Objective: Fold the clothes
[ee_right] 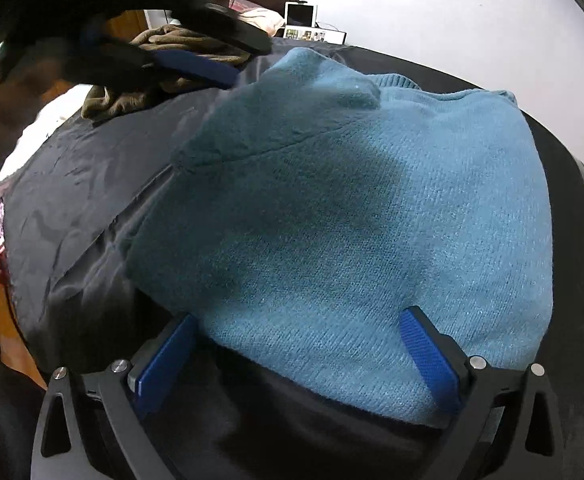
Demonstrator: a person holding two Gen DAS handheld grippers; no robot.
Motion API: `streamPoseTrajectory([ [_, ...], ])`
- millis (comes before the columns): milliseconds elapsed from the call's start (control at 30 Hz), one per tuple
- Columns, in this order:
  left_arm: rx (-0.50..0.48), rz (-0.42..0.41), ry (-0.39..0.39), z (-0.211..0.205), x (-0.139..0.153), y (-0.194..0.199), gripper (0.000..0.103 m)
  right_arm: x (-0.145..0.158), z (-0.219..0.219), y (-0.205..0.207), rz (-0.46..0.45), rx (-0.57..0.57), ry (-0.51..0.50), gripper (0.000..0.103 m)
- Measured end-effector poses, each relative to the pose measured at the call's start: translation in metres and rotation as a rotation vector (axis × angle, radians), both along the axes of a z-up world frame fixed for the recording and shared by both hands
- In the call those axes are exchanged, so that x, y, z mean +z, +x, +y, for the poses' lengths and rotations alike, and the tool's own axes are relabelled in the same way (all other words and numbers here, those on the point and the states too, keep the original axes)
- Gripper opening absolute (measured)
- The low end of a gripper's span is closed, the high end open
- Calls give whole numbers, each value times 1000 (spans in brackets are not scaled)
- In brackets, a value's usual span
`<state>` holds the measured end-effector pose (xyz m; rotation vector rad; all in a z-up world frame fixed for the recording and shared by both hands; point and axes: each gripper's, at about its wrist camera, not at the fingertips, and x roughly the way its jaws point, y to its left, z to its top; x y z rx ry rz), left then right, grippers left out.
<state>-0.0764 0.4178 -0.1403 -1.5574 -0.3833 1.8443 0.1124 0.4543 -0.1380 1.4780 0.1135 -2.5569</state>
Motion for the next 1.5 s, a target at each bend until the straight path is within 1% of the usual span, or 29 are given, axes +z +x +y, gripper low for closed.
streamPoseTrajectory([
  [100, 58, -55, -122, 4, -19, -11, 38, 0, 2, 4, 6, 1, -1, 103],
  [133, 70, -73, -144, 3, -25, -13, 39, 1, 3, 5, 8, 2, -3, 103],
  [200, 76, -96, -161, 0, -36, -13, 47, 1, 5, 8, 13, 6, -4, 103],
  [300, 71, -89, -172, -6, -42, -9, 54, 1, 8, 12, 17, 12, -3, 103],
  [367, 69, -83, -172, -10, -45, -7, 55, 2, 10, 14, 18, 14, -4, 103],
  [433, 56, -61, -175, -13, -45, -3, 55, 2, 11, 16, 17, 18, -2, 103],
  [567, 48, -33, -169, -20, -45, 6, 55, 3, 14, 21, 16, 27, -2, 103],
  [667, 35, -27, -165, -24, -45, 12, 56, 4, 18, 26, 16, 31, -4, 103],
  [733, 23, -38, -129, -25, -44, 3, 56, 4, 19, 28, 17, 32, -1, 103],
  [833, 23, -79, -78, -36, -48, 6, 56, 5, 21, 32, 18, 31, 5, 103],
  [933, 13, -70, -77, -41, -44, 13, 56, 5, 23, 37, 19, 28, 12, 103],
  [1033, -7, -73, -56, -40, -39, 19, 57, 6, 25, 41, 20, 27, 14, 103],
  [1067, -13, -76, -46, -39, -37, 20, 60, 6, 26, 43, 21, 27, 15, 103],
  [1100, -19, -80, -35, -38, -37, 22, 67, 7, 27, 45, 21, 27, 17, 103],
  [1133, -24, -84, -24, -37, -36, 23, 70, 7, 27, 46, 22, 27, 18, 103],
  [1167, -27, -87, -21, -36, -36, 24, 76, 7, 28, 48, 23, 27, 18, 103],
  [1333, -32, -108, -39, -32, -42, 25, 79, 8, 32, 58, 30, 31, 16, 103],
  [1500, -40, -121, -13, -41, -42, 28, 83, 10, 37, 69, 36, 37, 11, 103],
])
